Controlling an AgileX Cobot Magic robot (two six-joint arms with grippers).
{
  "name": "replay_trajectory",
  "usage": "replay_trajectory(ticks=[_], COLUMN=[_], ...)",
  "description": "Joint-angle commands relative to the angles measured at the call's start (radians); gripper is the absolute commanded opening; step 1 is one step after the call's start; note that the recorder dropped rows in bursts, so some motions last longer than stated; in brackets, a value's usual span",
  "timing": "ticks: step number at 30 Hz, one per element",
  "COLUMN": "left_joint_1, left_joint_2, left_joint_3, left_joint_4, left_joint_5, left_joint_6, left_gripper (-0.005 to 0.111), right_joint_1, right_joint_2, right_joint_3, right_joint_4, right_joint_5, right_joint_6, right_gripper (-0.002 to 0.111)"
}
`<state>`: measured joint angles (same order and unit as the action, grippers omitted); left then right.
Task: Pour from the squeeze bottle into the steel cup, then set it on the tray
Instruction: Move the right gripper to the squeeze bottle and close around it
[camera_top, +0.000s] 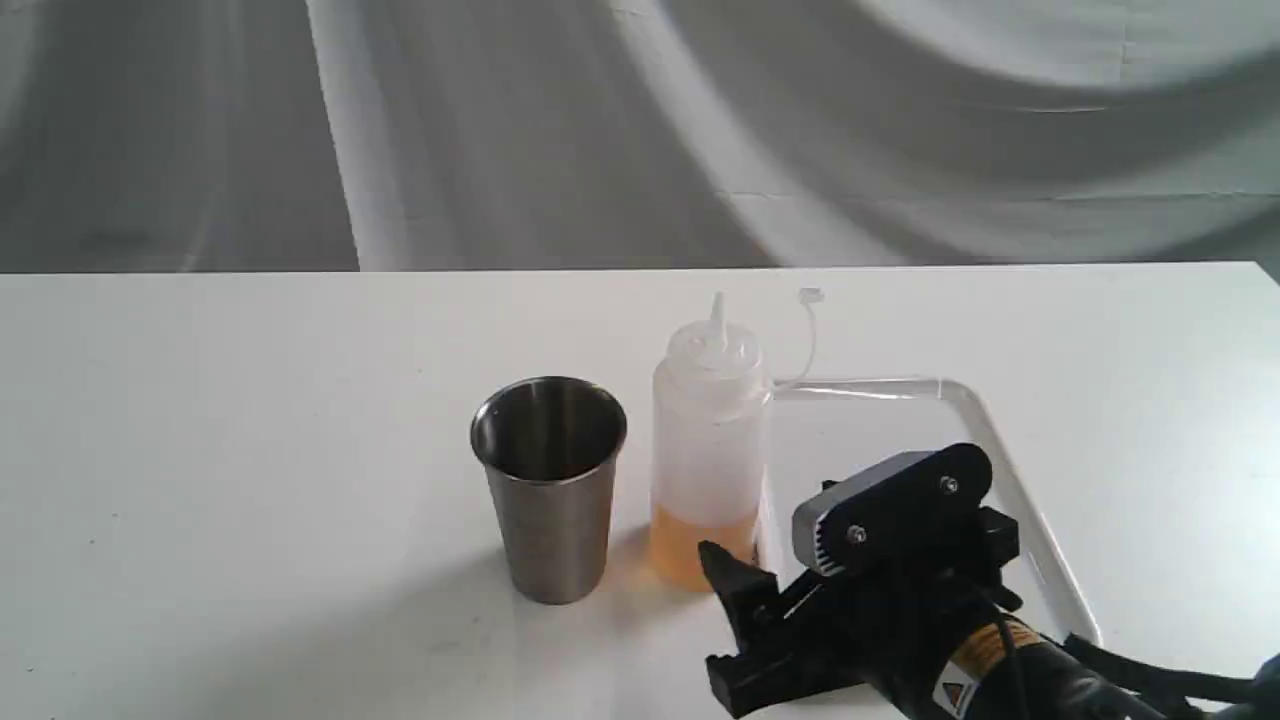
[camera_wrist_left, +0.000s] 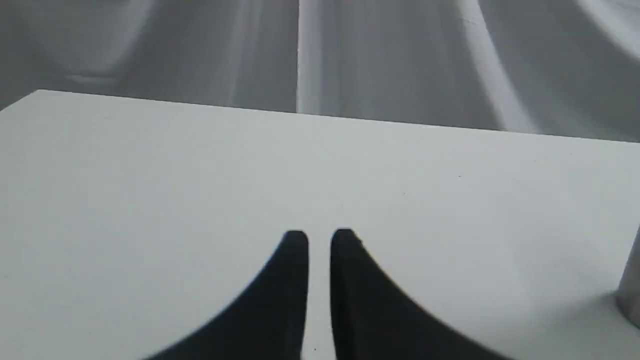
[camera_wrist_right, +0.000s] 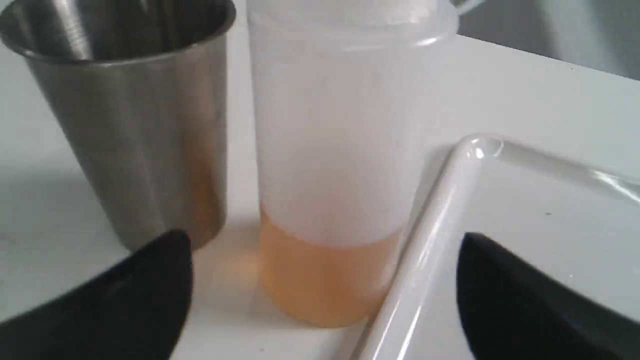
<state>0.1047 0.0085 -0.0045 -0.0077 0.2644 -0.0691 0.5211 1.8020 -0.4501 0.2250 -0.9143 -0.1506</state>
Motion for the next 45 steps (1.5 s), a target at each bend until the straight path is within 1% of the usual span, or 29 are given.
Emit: replay_trajectory(ticks=[1,5,9,14,16,23,32,37,45], left_joint_1=[-0.005,-0.005,-0.005,-0.005,-0.005,-0.005,-0.005,-0.005,-0.005], left_joint_2=[0.002,0.002,0.002,0.002,0.002,0.002,0.002,0.002,0.002], left_joint_3=[0.004,0.004,0.004,0.004,0.004,0.004,0.004,0.004,0.004], left_joint_4=[-0.004,-0.004,-0.004,-0.004,-0.004,-0.004,-0.004,-0.004,-0.004], left_joint_5=[0.001,0.001,0.001,0.001,0.001,0.001,0.001,0.001,0.001], left_joint_6=[-0.002,-0.002,-0.002,-0.002,-0.002,-0.002,-0.002,-0.002,-0.002], left_gripper=[0.008,0.008,0.008,0.008,0.008,0.008,0.008,0.008,0.008], right_joint_1=[0.004,0.004,0.004,0.004,0.004,0.004,0.002,0.002,0.0], right_joint_2=[0.005,0.006,0.039,0.099,0.123,0.145,0.148,0.148,0.182], right_joint_3=[0.005,-0.03,-0.11,-0.172,-0.18,-0.18,-0.18,-0.185,-0.296], right_joint_4=[-0.057,-0.05,-0.048,0.035,0.066,0.08,0.082,0.08,0.081], right_joint_5=[-0.016,0.02,0.069,0.092,0.087,0.034,0.005,-0.002,0.104], right_joint_6=[-0.004,-0.002,-0.002,-0.002,-0.002,-0.002,-0.004,-0.06,-0.096], right_gripper=[0.081,0.081,0.081,0.081,0.081,0.078,0.078,0.078,0.078])
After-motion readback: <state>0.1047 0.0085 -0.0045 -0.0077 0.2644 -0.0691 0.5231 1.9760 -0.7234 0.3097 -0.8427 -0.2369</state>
